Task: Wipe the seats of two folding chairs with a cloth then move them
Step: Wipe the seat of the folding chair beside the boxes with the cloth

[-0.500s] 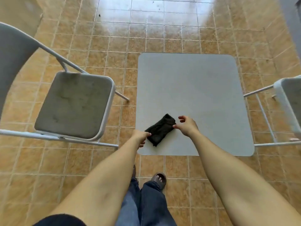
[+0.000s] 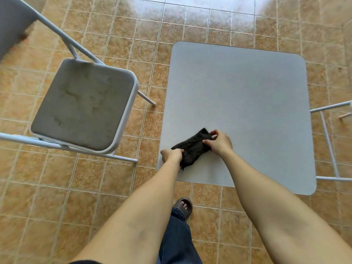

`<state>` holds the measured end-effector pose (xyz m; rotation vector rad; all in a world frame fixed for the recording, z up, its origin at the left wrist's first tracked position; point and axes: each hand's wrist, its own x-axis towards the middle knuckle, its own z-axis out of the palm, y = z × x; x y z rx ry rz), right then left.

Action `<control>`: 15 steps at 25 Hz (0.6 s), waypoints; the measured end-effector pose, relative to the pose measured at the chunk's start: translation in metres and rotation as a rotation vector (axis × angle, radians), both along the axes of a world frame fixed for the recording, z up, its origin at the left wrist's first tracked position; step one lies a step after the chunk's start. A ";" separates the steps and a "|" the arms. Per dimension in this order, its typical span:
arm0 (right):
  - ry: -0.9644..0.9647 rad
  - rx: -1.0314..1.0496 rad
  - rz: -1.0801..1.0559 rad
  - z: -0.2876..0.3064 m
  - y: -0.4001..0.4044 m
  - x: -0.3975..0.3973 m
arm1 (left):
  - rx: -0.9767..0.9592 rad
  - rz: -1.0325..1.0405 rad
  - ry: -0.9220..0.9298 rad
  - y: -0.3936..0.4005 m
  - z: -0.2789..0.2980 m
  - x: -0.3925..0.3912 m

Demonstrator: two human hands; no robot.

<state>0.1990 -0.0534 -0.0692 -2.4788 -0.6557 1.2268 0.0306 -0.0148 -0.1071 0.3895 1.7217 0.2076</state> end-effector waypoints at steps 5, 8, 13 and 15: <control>0.305 0.083 -0.270 -0.005 0.006 0.002 | 0.019 0.031 -0.103 0.010 0.032 -0.013; 0.467 0.108 -0.280 0.013 0.016 -0.011 | 0.058 0.040 -0.214 0.026 0.043 -0.031; 0.659 0.190 -0.297 0.040 0.051 -0.051 | 0.150 -0.048 -0.246 0.072 0.072 -0.080; 0.708 0.193 -0.252 0.053 0.069 -0.076 | 0.158 -0.087 -0.265 0.090 0.087 -0.109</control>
